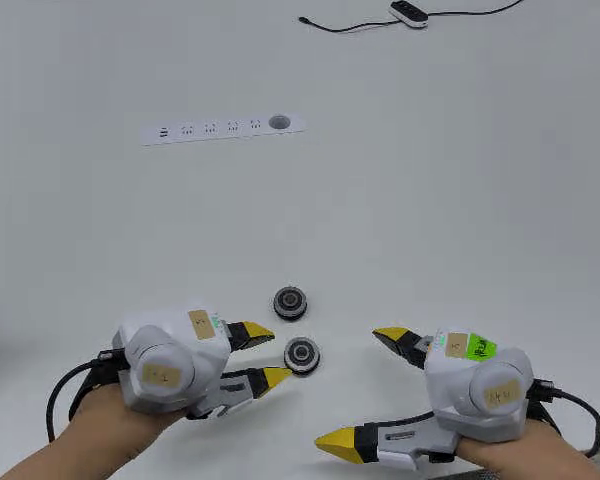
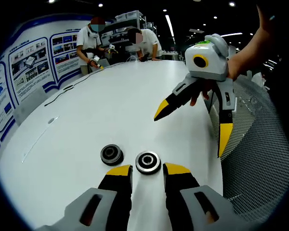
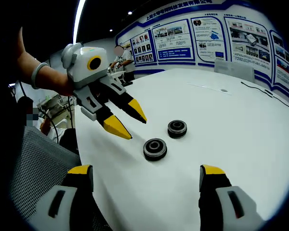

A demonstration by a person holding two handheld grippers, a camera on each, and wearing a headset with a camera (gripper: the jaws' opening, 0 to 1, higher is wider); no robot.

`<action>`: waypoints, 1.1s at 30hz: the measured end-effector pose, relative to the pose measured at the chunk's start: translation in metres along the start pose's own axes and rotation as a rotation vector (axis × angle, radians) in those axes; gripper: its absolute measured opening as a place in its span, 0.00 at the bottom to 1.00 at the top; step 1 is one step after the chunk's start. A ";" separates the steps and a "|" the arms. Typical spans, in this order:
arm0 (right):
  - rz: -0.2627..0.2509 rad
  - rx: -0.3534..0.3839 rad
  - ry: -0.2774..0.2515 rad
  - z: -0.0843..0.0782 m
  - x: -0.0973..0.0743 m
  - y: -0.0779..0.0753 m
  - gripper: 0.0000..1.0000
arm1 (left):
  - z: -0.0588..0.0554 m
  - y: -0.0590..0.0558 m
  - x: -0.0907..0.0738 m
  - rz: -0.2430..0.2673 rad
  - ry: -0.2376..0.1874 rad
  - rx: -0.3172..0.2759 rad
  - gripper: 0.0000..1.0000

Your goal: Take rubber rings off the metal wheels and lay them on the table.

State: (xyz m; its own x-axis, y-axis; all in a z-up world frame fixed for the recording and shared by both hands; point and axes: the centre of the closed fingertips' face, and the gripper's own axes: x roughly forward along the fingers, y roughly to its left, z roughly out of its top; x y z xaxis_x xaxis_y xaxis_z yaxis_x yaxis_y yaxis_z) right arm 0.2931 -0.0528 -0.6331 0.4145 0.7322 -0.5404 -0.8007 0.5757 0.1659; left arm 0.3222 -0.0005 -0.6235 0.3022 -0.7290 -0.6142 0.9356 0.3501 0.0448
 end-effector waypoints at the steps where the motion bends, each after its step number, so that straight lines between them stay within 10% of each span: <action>1: 0.001 0.001 0.000 0.000 0.000 0.000 0.92 | 0.000 0.000 0.001 -0.001 0.002 -0.001 0.27; 33: 0.011 0.045 -0.013 -0.001 0.005 0.000 0.89 | -0.001 0.001 0.029 -0.044 0.088 0.074 0.14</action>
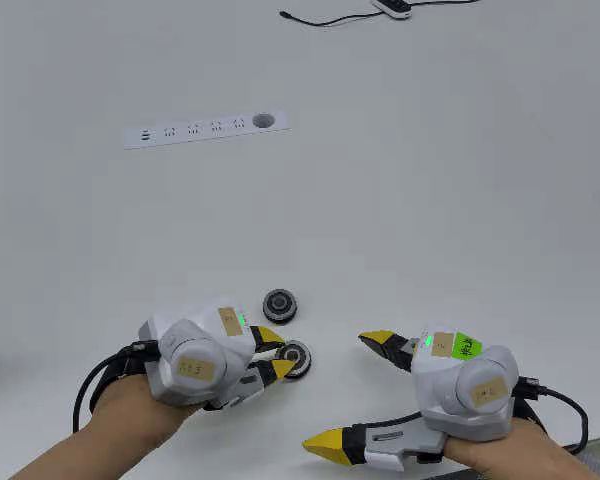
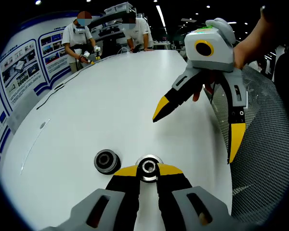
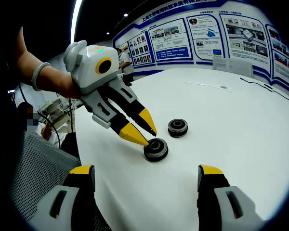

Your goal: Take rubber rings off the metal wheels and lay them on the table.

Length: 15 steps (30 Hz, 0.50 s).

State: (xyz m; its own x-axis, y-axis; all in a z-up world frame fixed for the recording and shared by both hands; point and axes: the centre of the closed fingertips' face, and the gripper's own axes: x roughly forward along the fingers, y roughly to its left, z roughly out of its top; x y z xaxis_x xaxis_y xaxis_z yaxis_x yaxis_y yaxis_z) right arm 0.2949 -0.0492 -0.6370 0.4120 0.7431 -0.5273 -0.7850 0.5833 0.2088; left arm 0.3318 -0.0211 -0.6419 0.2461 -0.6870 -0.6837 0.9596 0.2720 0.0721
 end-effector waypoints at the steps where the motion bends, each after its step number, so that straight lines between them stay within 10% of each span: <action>1: 0.000 0.002 0.000 0.000 0.000 0.000 0.89 | 0.000 0.000 0.001 -0.002 0.002 0.003 0.14; 15: -0.003 0.014 -0.011 0.001 0.001 -0.003 0.88 | -0.001 0.001 0.010 -0.016 0.025 0.040 0.15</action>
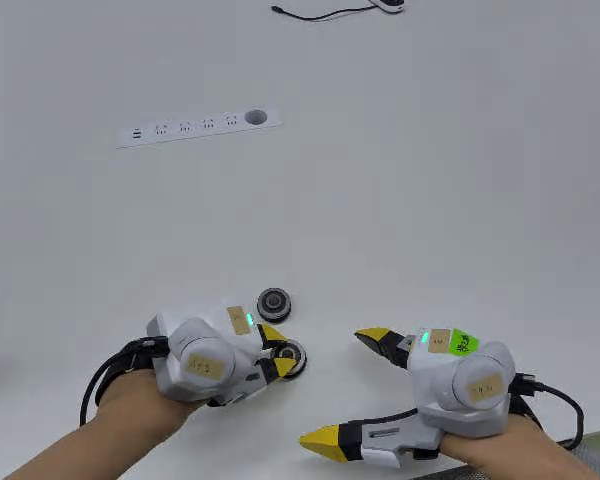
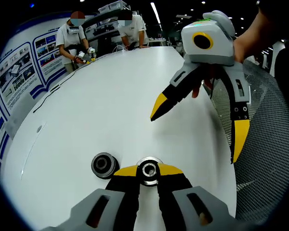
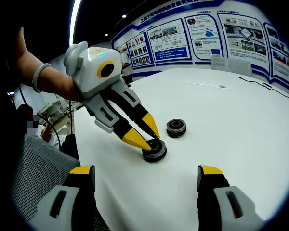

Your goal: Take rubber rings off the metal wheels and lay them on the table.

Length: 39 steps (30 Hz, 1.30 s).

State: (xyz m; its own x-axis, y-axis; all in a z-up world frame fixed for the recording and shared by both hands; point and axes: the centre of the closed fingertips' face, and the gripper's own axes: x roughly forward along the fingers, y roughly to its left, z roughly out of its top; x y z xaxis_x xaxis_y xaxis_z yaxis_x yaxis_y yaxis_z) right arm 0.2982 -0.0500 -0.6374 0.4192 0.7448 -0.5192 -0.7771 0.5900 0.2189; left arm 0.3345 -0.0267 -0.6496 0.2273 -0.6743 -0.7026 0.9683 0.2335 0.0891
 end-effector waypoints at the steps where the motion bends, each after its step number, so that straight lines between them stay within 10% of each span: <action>1: 0.000 0.000 -0.001 0.000 0.000 0.000 0.88 | 0.000 -0.001 0.000 -0.004 0.001 0.002 0.15; 39: 0.032 0.061 -0.028 0.008 0.006 -0.001 0.86 | -0.002 -0.003 0.003 -0.020 -0.010 -0.019 0.14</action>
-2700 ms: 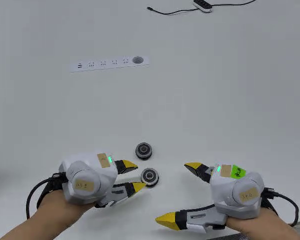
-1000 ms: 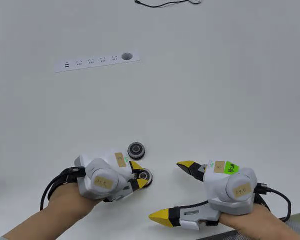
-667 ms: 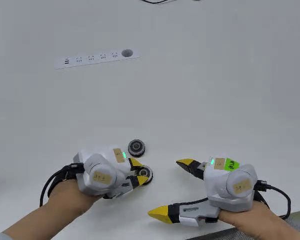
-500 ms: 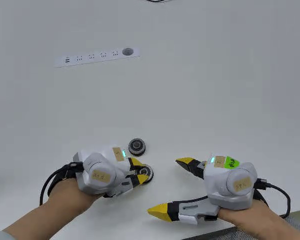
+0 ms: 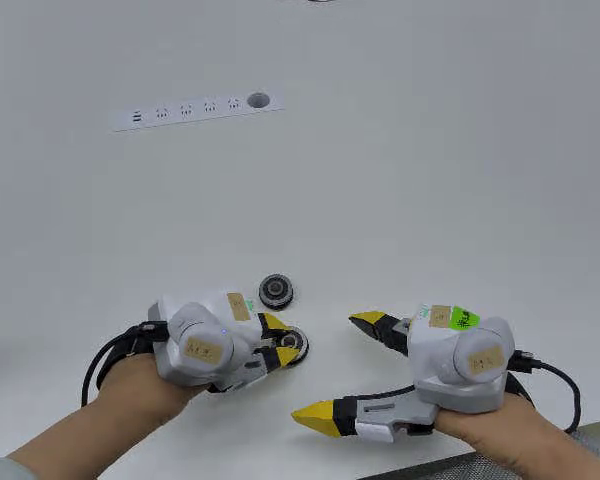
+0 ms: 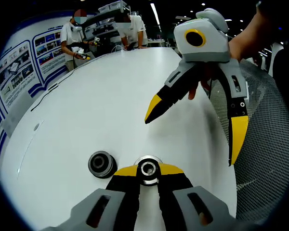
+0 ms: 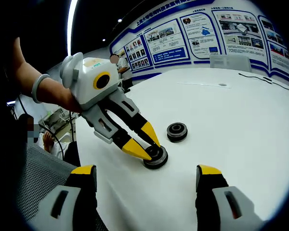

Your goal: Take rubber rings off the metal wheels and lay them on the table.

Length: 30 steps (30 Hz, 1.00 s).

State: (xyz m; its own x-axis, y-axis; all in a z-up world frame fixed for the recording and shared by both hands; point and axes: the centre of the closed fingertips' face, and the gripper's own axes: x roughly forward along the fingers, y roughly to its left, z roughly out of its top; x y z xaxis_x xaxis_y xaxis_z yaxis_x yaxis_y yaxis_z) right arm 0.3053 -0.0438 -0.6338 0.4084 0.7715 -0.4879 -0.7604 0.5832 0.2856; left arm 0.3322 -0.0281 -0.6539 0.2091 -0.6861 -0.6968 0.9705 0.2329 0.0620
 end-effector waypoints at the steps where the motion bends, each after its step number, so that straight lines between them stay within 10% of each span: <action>1: 0.003 0.005 0.000 0.001 0.001 0.000 0.85 | 0.000 0.000 0.000 0.000 0.000 0.001 0.14; 30: 0.128 0.282 -0.054 0.020 0.017 0.008 0.81 | -0.001 0.001 0.000 -0.004 -0.007 0.003 0.14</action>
State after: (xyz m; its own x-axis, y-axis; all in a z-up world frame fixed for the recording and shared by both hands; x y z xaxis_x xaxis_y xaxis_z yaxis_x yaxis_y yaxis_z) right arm 0.3161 -0.0208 -0.6232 0.3505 0.8511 -0.3908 -0.6405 0.5223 0.5630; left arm 0.3331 -0.0271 -0.6547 0.2060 -0.6922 -0.6917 0.9717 0.2283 0.0610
